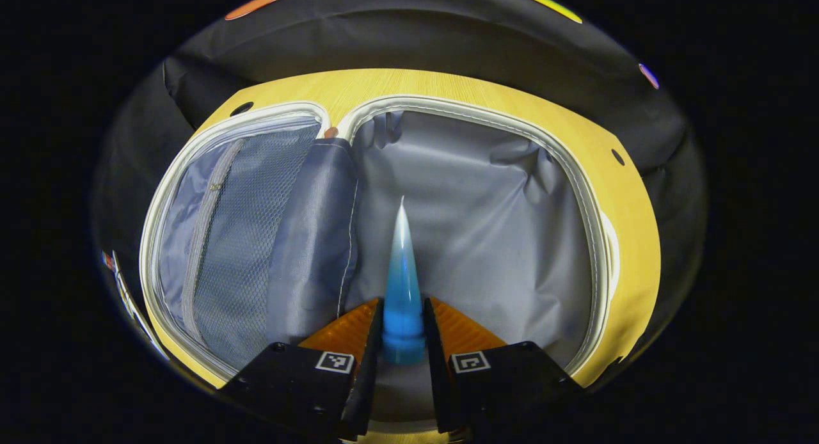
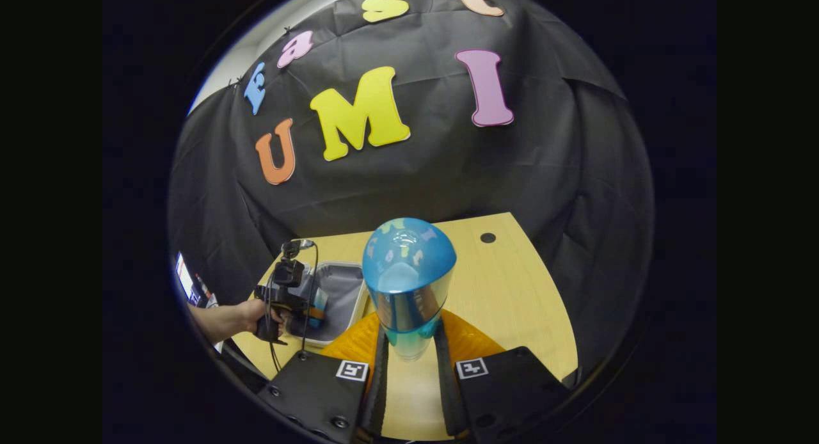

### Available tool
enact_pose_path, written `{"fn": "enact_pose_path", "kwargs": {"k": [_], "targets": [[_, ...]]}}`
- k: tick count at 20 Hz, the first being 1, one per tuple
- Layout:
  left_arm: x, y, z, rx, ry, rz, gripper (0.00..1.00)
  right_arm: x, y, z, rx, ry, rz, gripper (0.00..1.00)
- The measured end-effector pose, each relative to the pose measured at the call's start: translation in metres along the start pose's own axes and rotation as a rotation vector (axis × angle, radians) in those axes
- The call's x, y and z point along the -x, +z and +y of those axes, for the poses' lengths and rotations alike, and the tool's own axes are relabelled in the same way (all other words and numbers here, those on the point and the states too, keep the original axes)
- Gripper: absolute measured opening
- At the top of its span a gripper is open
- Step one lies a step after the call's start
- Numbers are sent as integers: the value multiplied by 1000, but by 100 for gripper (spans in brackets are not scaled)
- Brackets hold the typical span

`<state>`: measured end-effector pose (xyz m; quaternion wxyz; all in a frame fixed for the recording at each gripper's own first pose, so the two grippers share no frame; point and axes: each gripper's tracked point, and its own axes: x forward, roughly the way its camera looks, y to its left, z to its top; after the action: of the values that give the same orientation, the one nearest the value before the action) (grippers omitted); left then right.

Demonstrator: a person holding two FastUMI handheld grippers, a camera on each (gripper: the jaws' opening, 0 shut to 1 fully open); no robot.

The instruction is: First open the suitcase, pack the skin care products into it, and then close the suitcase.

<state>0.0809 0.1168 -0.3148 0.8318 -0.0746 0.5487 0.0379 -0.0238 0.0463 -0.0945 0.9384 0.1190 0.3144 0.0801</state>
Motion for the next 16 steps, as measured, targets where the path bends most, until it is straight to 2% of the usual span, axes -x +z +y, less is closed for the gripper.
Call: {"fn": "enact_pose_path", "kwargs": {"k": [3,4,5,7,8,9,12,16], "targets": [[1,-1,-2,0,6,10,43,1,0,2,34,4,-1,33],[0,0,-4,2,0,9,45,2,-3,4,39,12,5,30],[2,-1,-10,9,-16,8,51,2,-6,7,41,24,18,33],[9,-1,-23,11,-34,-1,72,0,-13,13,54,42,42,30],[14,1,-24,1,-29,-15,82,-2,-15,17,61,53,47,33],[20,3,-25,-1,-34,-36,96,-5,-15,23,68,67,49,33],[46,8,-21,43,-71,-118,96,-19,-16,51,98,120,60,33],[103,-3,7,163,-124,-274,96,-61,-18,109,143,218,103,33]]}}
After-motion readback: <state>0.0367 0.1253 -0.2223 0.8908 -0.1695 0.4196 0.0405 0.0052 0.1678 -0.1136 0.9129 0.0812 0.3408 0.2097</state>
